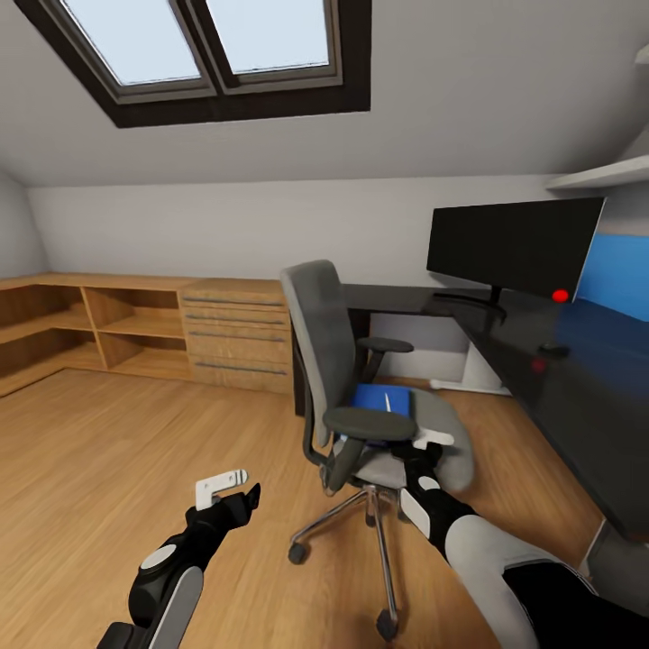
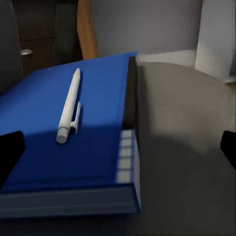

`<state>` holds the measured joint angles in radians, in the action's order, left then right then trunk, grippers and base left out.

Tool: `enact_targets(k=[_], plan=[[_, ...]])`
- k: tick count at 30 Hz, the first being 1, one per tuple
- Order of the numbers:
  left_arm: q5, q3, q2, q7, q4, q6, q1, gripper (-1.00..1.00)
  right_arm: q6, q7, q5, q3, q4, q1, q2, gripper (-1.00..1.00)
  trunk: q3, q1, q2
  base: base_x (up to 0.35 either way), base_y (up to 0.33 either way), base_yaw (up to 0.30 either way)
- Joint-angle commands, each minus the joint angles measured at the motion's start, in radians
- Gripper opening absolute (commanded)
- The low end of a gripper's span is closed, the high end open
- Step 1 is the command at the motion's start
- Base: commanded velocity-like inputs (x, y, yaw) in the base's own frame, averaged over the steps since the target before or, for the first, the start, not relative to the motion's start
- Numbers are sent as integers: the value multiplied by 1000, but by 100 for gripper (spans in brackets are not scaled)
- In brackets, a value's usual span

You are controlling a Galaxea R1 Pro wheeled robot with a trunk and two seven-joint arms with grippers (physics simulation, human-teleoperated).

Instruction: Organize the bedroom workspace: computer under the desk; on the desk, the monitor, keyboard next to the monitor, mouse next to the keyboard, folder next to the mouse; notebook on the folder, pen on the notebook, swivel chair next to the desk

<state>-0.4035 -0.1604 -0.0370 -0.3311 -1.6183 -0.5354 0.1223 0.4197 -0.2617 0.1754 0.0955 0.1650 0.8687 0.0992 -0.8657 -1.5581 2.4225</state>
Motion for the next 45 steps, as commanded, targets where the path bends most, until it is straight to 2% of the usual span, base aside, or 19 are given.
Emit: enact_targets(k=[1,6,15,17,19,20,21,24,25,30,36,45], plan=[[-11,-1,0,-9,-2,-2,0,100,3,-4,10,9,0,1,-1,100,-1,0,1,0,0,-258],[-11,-2,0,-12,-2,-2,0,100,2,-4,12,7,0,1,-2,100,-1,0,1,0,0,-224],[-11,1,0,-13,-2,0,0,100,-1,-4,21,1,-3,1,-3,100,-1,0,1,0,0,-24],[-11,3,0,-13,-2,0,0,100,-3,-4,62,-14,-2,1,-3,100,-1,0,1,0,0,-1],[-11,19,0,-13,-2,0,0,100,-5,-2,126,-25,-1,1,-6,100,-1,0,1,0,0,0],[-11,26,0,-13,-2,0,0,100,-5,-1,142,-26,-1,1,-9,100,-1,0,1,0,0,0],[-11,38,0,-13,-2,0,0,100,-6,0,171,-29,-1,1,-16,100,-1,0,1,0,0,0],[-11,56,0,-13,-2,0,0,100,-8,1,219,-32,-1,1,-33,100,-1,0,1,0,0,0],[-11,65,0,-12,-2,0,0,100,-9,2,270,-35,-1,1,-52,100,-1,0,1,0,0,0],[-11,71,0,-11,-2,0,0,100,-10,2,323,-35,1,1,-66,100,-1,0,1,0,0,0],[-11,102,0,-10,-2,0,0,100,-10,1,353,-38,2,1,-92,100,-1,0,1,0,0,0],[-11,111,0,-10,-2,-1,0,100,-10,2,434,-40,3,1,-103,100,-1,0,1,0,0,0]])
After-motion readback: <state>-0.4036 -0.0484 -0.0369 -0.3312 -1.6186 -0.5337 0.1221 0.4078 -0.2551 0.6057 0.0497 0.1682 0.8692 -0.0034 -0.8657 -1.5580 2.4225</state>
